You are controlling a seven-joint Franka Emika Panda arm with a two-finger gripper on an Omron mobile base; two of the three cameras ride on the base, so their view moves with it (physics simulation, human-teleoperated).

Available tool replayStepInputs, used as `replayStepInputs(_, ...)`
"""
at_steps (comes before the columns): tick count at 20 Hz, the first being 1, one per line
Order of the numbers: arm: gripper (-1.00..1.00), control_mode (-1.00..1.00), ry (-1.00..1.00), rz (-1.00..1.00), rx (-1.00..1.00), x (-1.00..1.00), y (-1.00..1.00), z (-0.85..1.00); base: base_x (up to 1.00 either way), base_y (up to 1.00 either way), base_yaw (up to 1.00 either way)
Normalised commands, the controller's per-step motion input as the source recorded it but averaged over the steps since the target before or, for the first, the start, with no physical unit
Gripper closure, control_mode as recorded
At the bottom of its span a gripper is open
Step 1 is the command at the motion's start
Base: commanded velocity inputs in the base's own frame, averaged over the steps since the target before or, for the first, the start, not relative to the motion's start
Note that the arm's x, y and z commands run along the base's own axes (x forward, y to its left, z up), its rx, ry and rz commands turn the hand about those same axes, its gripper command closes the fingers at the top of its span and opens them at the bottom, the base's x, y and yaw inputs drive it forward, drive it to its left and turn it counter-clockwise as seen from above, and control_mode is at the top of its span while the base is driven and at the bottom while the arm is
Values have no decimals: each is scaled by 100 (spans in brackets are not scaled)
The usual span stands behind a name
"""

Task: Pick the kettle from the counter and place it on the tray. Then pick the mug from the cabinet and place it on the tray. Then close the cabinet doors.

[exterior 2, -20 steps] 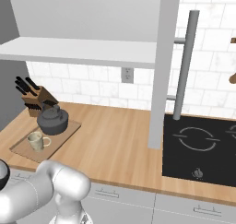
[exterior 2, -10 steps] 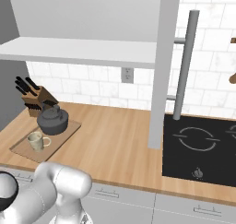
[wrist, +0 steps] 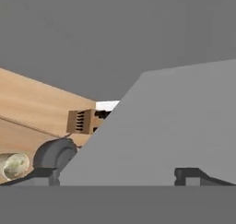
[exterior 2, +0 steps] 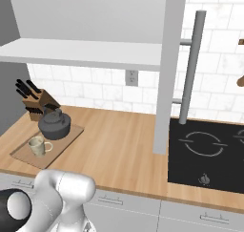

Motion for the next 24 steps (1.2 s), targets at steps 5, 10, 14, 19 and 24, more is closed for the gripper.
replayStepInputs(5, -100, -100, 0, -9, -5, 95, -39, -13, 0, 0, 0)
replayStepInputs(10, -100, -100, 0, -7, -2, 100, -31, -25, 0, 0, 0)
replayStepInputs(14, -100, -100, 0, -5, 0, 98, -24, -8, 0, 0, 0)
replayStepInputs(19, -100, -100, 5, -10, -1, 89, -22, -2, 0, 0, 0)
replayStepInputs(24, -100, -100, 4, -12, -11, 71, -13, -24, 0, 0, 0)
